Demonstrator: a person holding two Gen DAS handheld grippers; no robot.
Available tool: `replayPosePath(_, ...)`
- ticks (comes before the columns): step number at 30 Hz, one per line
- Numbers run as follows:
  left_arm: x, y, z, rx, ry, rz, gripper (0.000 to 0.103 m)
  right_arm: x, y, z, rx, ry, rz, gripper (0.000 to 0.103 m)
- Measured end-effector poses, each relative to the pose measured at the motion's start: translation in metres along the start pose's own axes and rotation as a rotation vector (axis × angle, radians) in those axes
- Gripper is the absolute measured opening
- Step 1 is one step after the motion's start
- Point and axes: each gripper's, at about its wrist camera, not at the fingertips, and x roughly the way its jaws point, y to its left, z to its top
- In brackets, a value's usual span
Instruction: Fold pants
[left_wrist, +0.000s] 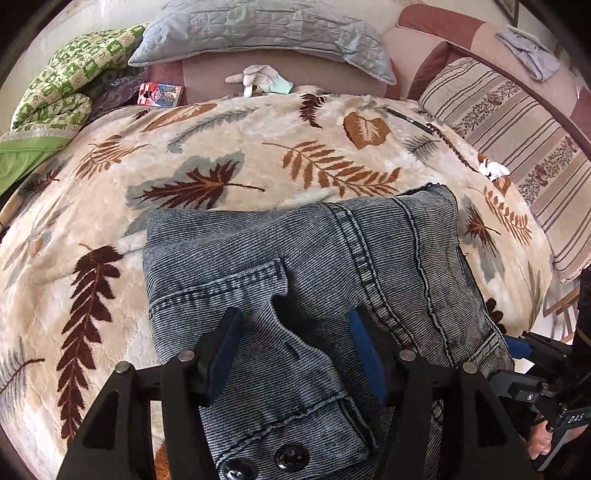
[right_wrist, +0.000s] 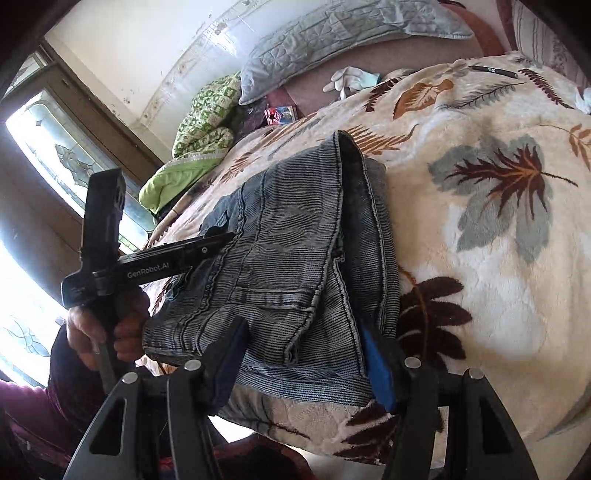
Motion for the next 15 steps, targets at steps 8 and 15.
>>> replayPosePath(8,-0.002,-0.002,-0.018,0.057,-0.124,0.003,0.064,0.006,0.016,-0.004,-0.062,-0.006,-0.113,0.064)
replayPosePath(15,-0.008,0.006,-0.026,0.043,-0.17,-0.042,0.064,0.011,0.021,0.001,-0.05,0.02,-0.154,0.064)
